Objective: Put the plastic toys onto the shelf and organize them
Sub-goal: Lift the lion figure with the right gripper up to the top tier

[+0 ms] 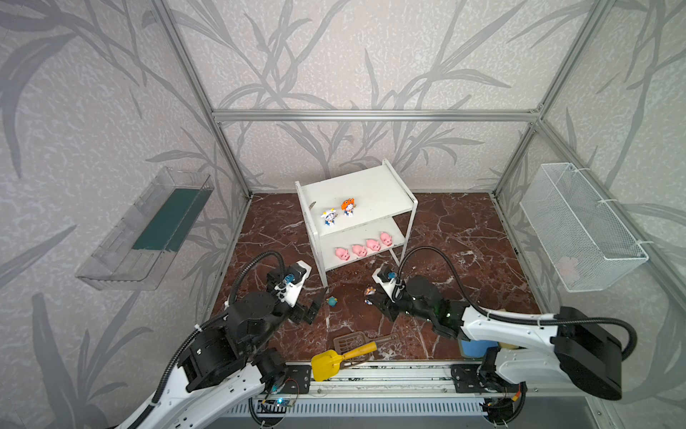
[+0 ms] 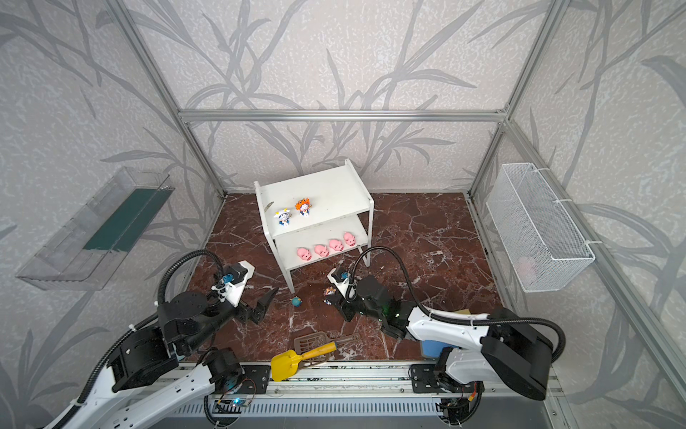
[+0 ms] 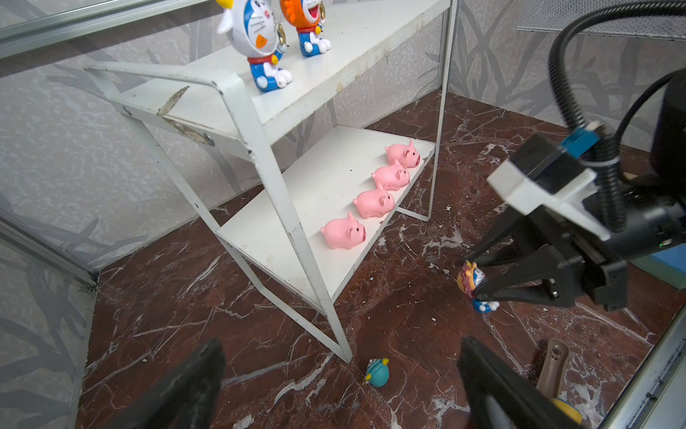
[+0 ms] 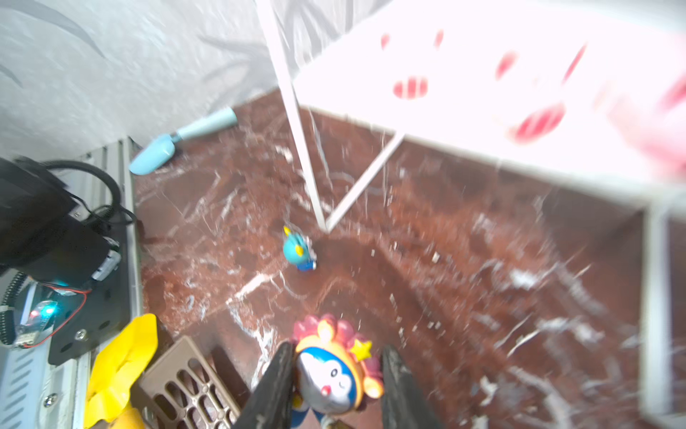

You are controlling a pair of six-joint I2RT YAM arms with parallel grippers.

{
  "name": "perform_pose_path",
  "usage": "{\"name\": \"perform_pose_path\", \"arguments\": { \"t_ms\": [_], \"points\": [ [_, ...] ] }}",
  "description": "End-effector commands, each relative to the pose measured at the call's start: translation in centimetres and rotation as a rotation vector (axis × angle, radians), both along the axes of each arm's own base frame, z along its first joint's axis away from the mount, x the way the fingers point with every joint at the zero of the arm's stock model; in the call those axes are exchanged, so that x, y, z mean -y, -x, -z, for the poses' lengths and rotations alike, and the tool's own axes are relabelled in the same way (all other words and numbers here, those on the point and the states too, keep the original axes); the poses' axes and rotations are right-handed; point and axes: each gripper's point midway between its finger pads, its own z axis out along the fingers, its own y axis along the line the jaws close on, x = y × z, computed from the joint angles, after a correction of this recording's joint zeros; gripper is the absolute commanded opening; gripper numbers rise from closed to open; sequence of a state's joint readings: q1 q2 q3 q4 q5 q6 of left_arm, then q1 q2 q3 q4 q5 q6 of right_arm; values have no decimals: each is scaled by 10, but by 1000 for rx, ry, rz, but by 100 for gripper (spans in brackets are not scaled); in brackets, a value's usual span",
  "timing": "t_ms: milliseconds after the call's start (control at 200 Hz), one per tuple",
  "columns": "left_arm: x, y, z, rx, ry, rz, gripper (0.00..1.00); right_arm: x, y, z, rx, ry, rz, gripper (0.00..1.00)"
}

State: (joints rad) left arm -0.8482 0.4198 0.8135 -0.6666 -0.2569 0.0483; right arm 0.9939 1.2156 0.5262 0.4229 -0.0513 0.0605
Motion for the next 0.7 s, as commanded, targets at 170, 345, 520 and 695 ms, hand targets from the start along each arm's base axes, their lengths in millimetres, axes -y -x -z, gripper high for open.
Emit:
{"name": "perform_pose_path", "arguments": {
  "t_ms": [170,345,520,695],
  "points": [
    [13,-4,-4,-27,17,28,99,25,-13,-102,397,57,19,29],
    [26,-6,-16,-32,17,71,99,38,-51,-161,461,60,91,28],
    [36,-4,-22,-46,21,117,99,43,-80,-207,522,33,108,29],
    [53,2,-16,-84,16,209,99,33,-104,-231,573,17,60,28]
  ]
}}
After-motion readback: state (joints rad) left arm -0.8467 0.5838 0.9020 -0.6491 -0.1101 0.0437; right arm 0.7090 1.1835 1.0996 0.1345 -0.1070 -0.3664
